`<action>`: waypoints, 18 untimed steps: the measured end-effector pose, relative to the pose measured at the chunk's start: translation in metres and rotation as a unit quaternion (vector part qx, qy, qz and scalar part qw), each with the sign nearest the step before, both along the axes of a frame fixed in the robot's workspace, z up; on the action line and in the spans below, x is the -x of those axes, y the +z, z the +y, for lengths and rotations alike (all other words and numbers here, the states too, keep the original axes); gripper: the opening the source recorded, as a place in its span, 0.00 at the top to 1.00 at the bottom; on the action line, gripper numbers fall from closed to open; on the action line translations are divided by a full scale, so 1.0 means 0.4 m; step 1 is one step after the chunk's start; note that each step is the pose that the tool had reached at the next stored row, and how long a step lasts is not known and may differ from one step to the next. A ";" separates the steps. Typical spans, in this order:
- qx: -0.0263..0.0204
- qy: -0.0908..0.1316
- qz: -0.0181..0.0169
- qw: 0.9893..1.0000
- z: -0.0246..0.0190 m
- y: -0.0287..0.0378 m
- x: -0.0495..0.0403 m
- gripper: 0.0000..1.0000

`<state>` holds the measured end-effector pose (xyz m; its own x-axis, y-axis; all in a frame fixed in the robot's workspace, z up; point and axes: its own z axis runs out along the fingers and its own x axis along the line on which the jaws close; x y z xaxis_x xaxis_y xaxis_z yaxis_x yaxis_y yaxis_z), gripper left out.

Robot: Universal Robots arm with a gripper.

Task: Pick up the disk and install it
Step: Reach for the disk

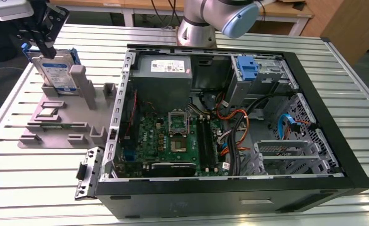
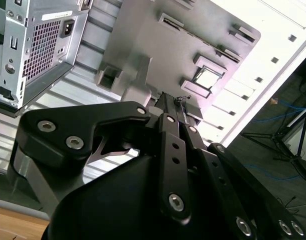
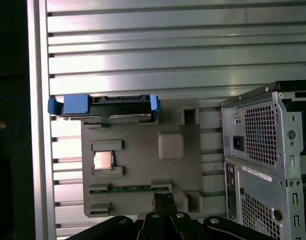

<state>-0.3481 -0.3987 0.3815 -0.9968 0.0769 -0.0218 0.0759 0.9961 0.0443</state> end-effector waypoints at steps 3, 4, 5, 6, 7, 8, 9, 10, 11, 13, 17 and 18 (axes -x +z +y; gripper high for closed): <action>0.000 0.000 0.000 1.000 0.000 -0.001 0.011 0.90; 0.000 0.000 0.000 1.000 0.000 -0.002 0.015 0.90; 0.000 0.000 0.000 1.000 0.000 -0.003 0.019 0.90; 0.000 0.000 0.000 1.000 0.000 -0.004 0.023 0.90; 0.000 0.000 0.000 1.000 0.000 -0.006 0.027 0.90; 0.000 0.000 0.000 1.000 0.000 -0.008 0.031 0.90; 0.000 0.000 0.000 1.000 0.001 -0.011 0.035 0.90; 0.000 0.000 0.000 1.000 0.002 -0.014 0.039 0.90; 0.000 0.000 0.000 1.000 0.004 -0.016 0.043 0.90; 0.001 0.000 0.000 1.000 0.009 -0.021 0.048 0.90; 0.000 0.000 0.000 1.000 0.028 -0.030 0.055 0.90; 0.000 0.000 0.000 1.000 0.035 -0.032 0.056 0.90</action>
<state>-0.3707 -0.3848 0.3687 -0.9968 0.0769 -0.0218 0.0759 0.9962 0.0434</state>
